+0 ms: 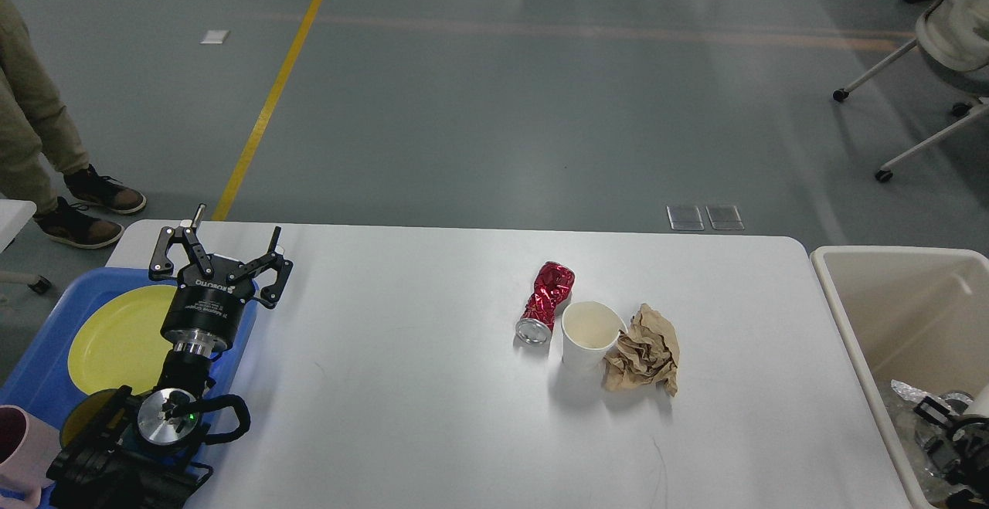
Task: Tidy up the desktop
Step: 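Lift the white paper cup and drop it into the white bin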
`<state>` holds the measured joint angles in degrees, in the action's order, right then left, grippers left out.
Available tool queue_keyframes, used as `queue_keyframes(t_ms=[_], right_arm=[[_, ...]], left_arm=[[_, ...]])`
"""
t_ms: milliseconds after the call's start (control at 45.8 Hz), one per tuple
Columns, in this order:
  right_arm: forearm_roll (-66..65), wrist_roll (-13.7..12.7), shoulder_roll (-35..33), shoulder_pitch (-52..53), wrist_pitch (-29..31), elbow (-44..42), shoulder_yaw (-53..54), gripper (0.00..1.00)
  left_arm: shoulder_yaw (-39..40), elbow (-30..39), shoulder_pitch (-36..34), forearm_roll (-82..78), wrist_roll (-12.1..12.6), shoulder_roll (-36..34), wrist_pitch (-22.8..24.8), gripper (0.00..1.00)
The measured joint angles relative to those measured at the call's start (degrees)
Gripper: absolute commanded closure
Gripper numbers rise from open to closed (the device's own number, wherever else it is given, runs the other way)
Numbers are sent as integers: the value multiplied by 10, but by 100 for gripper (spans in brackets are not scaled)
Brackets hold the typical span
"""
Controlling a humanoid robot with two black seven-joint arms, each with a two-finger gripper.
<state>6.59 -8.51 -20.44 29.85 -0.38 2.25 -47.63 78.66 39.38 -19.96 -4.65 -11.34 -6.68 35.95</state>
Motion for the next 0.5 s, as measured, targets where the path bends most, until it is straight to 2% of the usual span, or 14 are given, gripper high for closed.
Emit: queue_keyframes(t_ms=[502], right_arm=[[0,5,-5,0,-1,2,-5,0]], left_arm=[[0,0,0,0,0,0,0,4]])
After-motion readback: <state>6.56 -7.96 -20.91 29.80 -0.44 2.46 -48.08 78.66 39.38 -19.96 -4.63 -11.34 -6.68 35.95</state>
